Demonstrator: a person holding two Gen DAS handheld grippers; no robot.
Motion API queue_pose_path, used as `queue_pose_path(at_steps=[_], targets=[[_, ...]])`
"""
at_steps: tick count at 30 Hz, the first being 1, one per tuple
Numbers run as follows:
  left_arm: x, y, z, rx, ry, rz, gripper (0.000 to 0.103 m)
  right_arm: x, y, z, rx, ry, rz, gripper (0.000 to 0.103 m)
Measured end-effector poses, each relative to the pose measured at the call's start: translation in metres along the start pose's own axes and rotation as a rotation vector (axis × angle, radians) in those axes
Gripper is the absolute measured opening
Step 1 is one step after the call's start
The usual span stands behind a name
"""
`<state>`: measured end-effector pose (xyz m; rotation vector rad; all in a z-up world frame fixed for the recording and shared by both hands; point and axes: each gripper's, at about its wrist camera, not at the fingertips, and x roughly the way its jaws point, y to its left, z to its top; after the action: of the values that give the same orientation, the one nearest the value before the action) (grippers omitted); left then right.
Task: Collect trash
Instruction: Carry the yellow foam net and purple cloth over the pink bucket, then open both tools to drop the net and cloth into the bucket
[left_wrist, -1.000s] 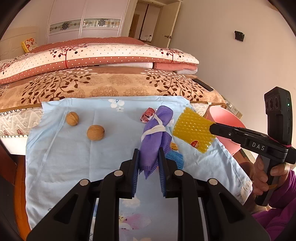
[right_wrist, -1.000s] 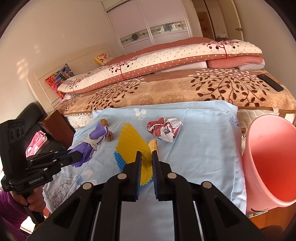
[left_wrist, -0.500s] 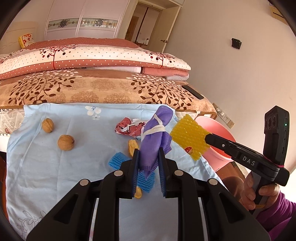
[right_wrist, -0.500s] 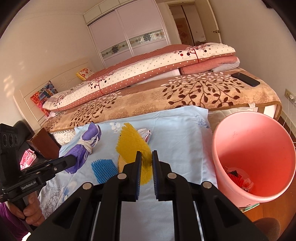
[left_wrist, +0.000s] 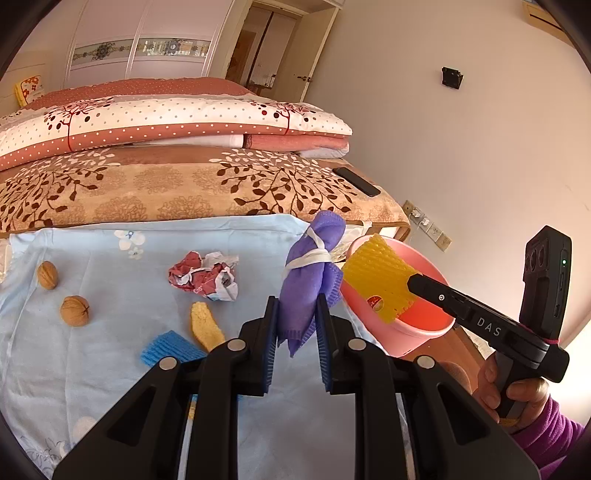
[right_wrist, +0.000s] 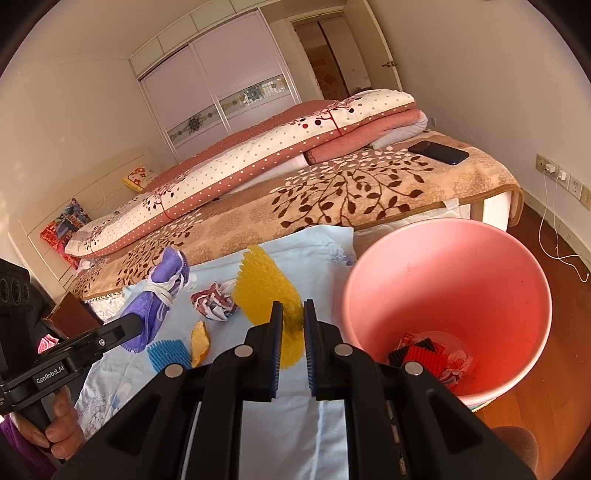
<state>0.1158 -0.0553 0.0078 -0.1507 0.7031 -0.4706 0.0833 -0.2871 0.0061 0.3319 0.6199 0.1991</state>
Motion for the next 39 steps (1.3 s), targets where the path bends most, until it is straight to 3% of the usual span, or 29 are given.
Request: queue_pose_path(at_steps=[23, 39], targets=[[0.059, -0.084, 0.014, 0.121, 0.071, -0.079, 0.019, -0.029, -0.087, 0.005, 0.111, -0.077, -0.183, 0.011], [0.113, -0.128, 0.007, 0.184, 0.158, -0.086, 0.019, -0.019, -0.124, -0.001, 0.189, -0.058, -0.211, 0.011]])
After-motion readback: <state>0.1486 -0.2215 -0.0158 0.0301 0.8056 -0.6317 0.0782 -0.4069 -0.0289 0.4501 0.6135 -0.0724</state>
